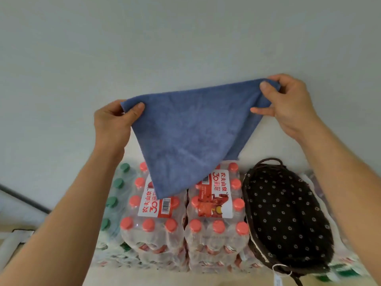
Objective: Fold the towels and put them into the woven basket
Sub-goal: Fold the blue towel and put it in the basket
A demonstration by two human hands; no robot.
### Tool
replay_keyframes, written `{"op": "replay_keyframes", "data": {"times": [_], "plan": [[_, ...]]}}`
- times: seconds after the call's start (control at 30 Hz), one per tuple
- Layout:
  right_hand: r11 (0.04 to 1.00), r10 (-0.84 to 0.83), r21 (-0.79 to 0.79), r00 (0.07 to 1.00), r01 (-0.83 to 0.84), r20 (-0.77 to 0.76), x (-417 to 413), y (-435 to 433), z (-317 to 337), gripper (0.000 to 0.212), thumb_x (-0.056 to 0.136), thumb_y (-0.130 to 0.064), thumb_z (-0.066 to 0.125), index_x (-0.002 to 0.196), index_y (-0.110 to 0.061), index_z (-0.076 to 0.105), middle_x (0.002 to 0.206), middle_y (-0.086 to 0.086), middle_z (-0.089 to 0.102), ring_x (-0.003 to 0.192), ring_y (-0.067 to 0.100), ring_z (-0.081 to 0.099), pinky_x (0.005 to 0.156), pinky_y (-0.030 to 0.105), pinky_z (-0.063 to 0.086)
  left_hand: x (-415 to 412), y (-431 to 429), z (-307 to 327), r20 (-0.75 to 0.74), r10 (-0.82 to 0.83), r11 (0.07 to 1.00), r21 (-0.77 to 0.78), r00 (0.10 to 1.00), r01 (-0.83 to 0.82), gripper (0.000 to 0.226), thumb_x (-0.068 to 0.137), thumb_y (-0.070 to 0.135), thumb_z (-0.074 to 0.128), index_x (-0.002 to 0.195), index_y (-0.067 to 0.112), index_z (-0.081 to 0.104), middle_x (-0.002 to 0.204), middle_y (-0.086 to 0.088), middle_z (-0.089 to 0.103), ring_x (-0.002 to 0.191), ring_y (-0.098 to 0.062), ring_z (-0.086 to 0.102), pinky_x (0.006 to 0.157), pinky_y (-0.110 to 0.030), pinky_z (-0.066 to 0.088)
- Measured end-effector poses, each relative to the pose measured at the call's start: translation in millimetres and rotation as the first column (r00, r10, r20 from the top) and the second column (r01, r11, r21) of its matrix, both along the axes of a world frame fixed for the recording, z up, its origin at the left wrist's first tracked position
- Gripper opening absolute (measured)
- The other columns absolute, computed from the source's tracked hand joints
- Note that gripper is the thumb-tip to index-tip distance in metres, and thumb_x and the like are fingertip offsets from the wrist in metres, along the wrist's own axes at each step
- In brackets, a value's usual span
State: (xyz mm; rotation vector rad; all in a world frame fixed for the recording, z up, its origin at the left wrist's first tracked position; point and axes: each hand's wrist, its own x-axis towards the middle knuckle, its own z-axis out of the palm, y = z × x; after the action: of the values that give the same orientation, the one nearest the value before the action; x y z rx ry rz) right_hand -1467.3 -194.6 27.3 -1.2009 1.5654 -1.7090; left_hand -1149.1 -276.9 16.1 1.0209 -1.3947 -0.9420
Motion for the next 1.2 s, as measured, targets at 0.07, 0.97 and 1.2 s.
{"op": "replay_keyframes", "data": {"times": [0.07,0.97,1.2], "plan": [[0.995,-0.047,-0.086,0.998,0.044,-0.033,0,-1,17,0.008,0.093,-0.016,0.060,0.085,-0.019,0.059,0.084,0.002,0.057,0.080,0.011,0.063,0.067,0.027,0.058,2,-7,20,0.019,-0.013,0.996,-0.090,1.000,0.015,0.013,0.082,0.012,0.072,0.076,0.023,0.069,0.060,0.019,0.063,0.061,0.000,0.053,0.060,-0.015,0.043],[0.809,0.380,0.557,0.890,-0.189,-0.250,54,187,-125,0.021,0.091,-0.018,0.059,0.077,-0.033,0.062,0.071,0.001,0.063,0.057,0.009,0.056,0.054,0.022,0.049,100,117,-137,0.164,-0.603,0.704,0.570,0.781,0.424,0.042,0.058,0.054,0.084,0.075,0.017,0.075,0.050,-0.005,0.049,0.043,-0.014,0.032,0.041,-0.021,0.028],[0.867,0.243,0.494,0.916,-0.059,-0.318,48,166,-136,0.015,0.092,-0.020,0.058,0.078,-0.021,0.062,0.065,-0.008,0.060,0.058,0.004,0.052,0.055,0.013,0.039,86,99,-138,0.285,-0.551,0.786,0.495,0.785,0.372,0.013,0.081,0.037,0.070,0.080,0.025,0.066,0.068,0.002,0.062,0.063,-0.011,0.054,0.060,-0.023,0.044]]}}
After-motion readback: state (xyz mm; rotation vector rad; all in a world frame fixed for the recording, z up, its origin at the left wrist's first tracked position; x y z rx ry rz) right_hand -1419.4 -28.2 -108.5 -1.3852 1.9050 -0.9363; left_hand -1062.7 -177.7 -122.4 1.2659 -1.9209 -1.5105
